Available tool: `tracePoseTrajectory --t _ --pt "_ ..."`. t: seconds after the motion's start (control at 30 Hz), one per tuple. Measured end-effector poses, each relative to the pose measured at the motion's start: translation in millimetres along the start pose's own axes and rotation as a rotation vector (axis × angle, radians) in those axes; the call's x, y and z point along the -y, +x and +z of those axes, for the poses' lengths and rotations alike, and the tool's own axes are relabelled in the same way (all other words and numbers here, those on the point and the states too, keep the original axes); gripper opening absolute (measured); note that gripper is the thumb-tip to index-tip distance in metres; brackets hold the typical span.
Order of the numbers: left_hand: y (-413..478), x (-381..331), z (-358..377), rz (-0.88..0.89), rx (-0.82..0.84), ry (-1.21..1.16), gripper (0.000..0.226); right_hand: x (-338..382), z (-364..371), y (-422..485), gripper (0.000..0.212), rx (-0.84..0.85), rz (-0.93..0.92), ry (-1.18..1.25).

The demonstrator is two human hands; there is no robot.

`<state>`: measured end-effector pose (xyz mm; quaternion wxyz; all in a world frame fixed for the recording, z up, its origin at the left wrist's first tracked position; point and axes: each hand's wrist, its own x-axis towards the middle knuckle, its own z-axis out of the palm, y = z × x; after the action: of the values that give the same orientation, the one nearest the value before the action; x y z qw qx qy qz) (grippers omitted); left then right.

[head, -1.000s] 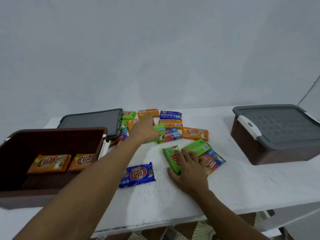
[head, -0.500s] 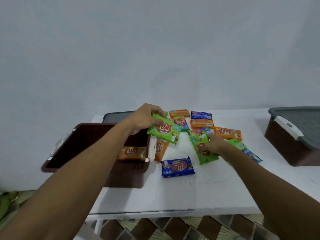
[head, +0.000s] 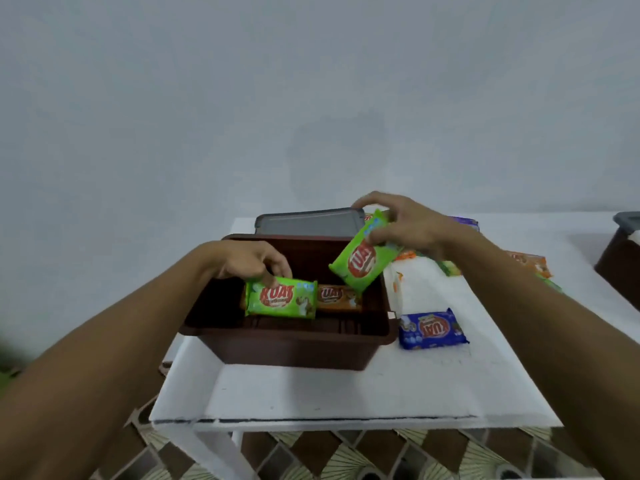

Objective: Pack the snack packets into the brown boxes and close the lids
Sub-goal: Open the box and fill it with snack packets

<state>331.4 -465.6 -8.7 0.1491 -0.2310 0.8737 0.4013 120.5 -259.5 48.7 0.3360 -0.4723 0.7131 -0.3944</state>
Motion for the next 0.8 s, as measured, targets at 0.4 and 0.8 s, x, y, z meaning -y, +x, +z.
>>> tracePoseTrajectory --t 0.4,0.8 --pt "23 37 20 -0.002 0.089 0.531 0.006 -13 92 24 0.007 0.325 0.059 -1.198" --pt "25 34 35 0.064 0.255 0.635 0.044 -37 104 26 0.044 0.535 -0.046 -1.362"
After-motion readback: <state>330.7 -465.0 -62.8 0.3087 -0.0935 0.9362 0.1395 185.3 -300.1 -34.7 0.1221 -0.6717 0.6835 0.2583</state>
